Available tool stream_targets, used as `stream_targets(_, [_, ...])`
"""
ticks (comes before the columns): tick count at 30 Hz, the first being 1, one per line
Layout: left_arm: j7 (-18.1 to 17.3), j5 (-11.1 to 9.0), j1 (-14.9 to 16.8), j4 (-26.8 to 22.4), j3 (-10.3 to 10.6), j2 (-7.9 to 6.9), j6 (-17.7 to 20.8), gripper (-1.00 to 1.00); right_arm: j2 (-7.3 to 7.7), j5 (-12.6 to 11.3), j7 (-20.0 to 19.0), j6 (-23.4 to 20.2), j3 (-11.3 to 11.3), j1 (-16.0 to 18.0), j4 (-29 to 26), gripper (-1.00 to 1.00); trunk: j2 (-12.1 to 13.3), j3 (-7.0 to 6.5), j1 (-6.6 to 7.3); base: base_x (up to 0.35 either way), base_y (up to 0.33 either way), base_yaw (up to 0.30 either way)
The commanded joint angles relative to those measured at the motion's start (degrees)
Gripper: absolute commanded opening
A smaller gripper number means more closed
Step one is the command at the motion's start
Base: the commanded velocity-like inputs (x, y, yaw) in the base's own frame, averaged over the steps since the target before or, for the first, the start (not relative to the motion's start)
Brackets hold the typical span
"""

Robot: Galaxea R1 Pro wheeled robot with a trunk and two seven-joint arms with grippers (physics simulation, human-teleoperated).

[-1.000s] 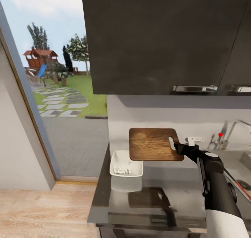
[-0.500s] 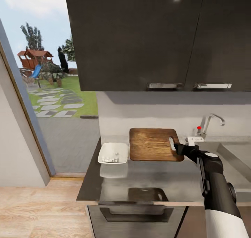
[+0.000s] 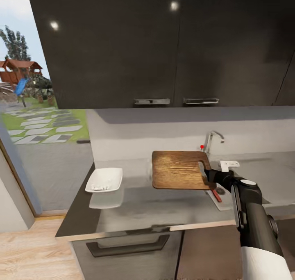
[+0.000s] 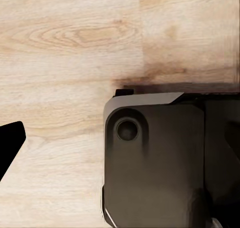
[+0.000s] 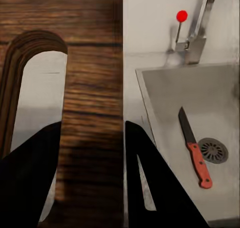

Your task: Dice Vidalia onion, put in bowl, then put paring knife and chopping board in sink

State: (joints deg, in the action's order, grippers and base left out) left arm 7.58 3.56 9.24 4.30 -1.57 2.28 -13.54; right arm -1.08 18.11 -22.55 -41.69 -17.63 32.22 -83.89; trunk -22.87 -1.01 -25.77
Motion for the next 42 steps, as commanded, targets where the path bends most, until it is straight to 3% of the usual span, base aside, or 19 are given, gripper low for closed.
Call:
stream_targets(1, [0.3,0.4,0.1,0.3,-0.2,0.01,-0.4,1.00,-0.03,0.4,-0.6,-0.1,-0.1,0.0,0.0,-1.00,0.0,-0.05,-0.01,-0.073,-0.309,-0.198])
stream_targets(16, [0.3,0.4,0.1,0.2,-0.2,-0.07,-0.4,1.00,-0.18,0.4,-0.1,-0.1,-0.1,0.0,1.0,-1.00,0.0,-0.78,-0.01,-0.016,-0.172,-0.145])
stream_targets(18, [0.3,0.4,0.1,0.2,-0.2,-0.08,-0.4,1.00,-0.37,0.4,4.6,0.0,-0.2,0.0,3.7,-1.00,0.0,-0.79,-0.01,0.000,-0.010,-0.006])
stream_targets(20, [0.3,0.4,0.1,0.2,-0.2,-0.08,-0.4,1.00,-0.54,0.1,13.6,0.2,-0.3,0.0,7.4,-1.00,0.0,-0.79,-0.01,0.000,-0.004,-0.002])
stream_targets(21, [0.3,0.4,0.1,0.2,-0.2,-0.08,-0.4,1.00,-0.57,-0.1,16.3,0.3,-0.4,0.0,8.5,-1.00,0.0,-0.79,-0.01,0.000,-0.002,-0.001])
stream_targets(22, [0.3,0.4,0.1,0.2,-0.2,-0.08,-0.4,1.00,-0.68,-1.8,24.1,1.2,-0.6,0.0,11.3,-1.00,0.0,-0.79,-0.01,0.000,-0.001,-0.001])
stream_targets(23, [0.3,0.4,0.1,0.2,-0.2,-0.08,-0.4,1.00,-0.82,-4.3,28.8,2.3,-0.7,0.0,12.7,-1.00,0.0,-0.79,-0.01,0.000,0.000,0.000])
stream_targets(27, [0.3,0.4,0.1,0.2,-0.2,-0.02,-0.4,1.00,-1.35,-17.8,44.9,10.2,-0.6,0.0,15.9,-1.00,0.0,-0.79,-0.01,0.000,0.000,0.000])
stream_targets(30, [0.3,0.4,0.1,0.2,-0.2,0.06,-0.4,1.00,-1.53,-24.0,57.3,14.3,-0.5,0.0,17.6,-1.00,0.0,-0.79,-0.01,0.000,0.000,0.000])
stream_targets(32, [0.4,0.4,0.1,0.2,-0.2,0.29,-0.4,1.00,-2.11,-25.8,61.0,16.7,-0.5,0.0,18.1,-1.00,0.0,-0.79,-0.01,0.000,0.000,0.000])
stream_targets(38, [0.4,0.4,0.1,0.2,-0.2,0.40,-0.3,1.00,-2.41,-27.2,65.7,17.8,-0.5,0.1,18.2,-1.00,0.0,-0.79,-0.01,0.000,0.000,0.000])
stream_targets(40, [0.4,0.4,0.1,0.2,-0.2,0.42,-0.3,1.00,-2.39,-28.7,68.2,17.8,-0.5,0.2,18.2,-1.00,0.0,-0.79,-0.01,0.000,0.000,0.000])
stream_targets(41, [0.5,0.3,0.1,0.2,-0.3,0.40,-0.3,1.00,-2.24,-30.9,71.7,17.8,-0.4,0.5,18.2,-1.00,0.0,-0.79,-0.01,0.000,0.000,0.000])
stream_targets(42, [0.5,0.3,0.1,0.2,-0.3,0.38,-0.3,1.00,-2.21,-31.2,72.6,17.7,-0.4,0.8,18.2,-1.00,0.0,-0.79,-0.01,0.000,0.000,0.000])
